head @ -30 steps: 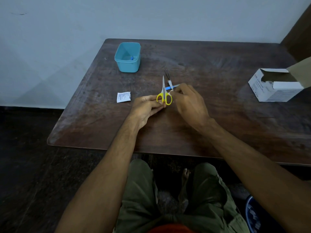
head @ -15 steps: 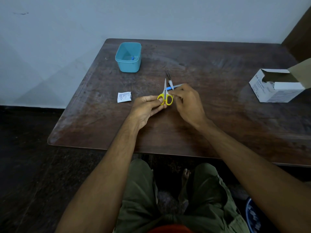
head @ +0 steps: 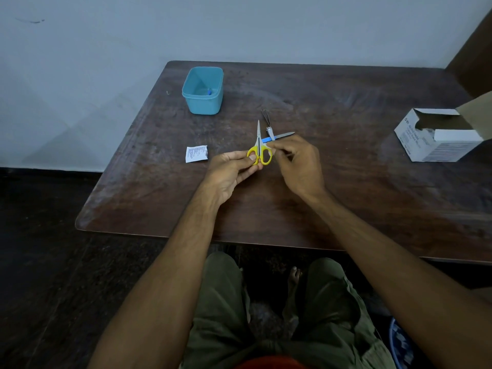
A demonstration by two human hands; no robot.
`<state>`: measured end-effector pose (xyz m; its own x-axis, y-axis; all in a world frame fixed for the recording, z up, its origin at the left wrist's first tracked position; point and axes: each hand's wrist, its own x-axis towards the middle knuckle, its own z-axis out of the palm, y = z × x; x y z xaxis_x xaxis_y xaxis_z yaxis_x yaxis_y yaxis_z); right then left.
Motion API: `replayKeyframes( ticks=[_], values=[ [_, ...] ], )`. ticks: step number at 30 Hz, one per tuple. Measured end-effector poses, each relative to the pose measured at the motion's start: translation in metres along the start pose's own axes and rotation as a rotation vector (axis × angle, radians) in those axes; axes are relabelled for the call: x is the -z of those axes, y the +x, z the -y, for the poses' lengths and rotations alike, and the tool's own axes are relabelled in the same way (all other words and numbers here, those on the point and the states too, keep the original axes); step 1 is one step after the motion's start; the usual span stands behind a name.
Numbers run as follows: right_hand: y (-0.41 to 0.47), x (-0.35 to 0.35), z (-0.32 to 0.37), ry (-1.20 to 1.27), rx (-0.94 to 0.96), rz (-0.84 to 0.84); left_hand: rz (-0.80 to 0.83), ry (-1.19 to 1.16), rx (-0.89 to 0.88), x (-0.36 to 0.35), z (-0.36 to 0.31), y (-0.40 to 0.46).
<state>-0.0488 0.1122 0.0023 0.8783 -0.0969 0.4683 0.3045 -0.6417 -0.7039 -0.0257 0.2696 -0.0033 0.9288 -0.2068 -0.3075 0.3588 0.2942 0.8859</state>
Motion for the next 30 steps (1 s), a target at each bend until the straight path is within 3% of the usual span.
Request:
replayKeyframes(
  ticks=[7,21,26,30],
  values=[
    [-0.032,-0.009,0.003,0.007,0.058,-0.004,-0.090,-0.066,0.001,-0.004,-0.001,0.002],
    [-0.026,-0.014,0.004,0.022,0.042,-0.088,-0.088,-0.056,0.006,-0.006,-0.002,0.000],
    [-0.015,-0.006,0.003,0.249,-0.215,-0.154,-0.099,-0.041,-0.019,-0.004,-0.001,0.001],
    [-0.006,-0.008,0.003,0.415,-0.451,-0.047,-0.100,-0.001,-0.046,-0.006,0.000,-0.003]
  ],
)
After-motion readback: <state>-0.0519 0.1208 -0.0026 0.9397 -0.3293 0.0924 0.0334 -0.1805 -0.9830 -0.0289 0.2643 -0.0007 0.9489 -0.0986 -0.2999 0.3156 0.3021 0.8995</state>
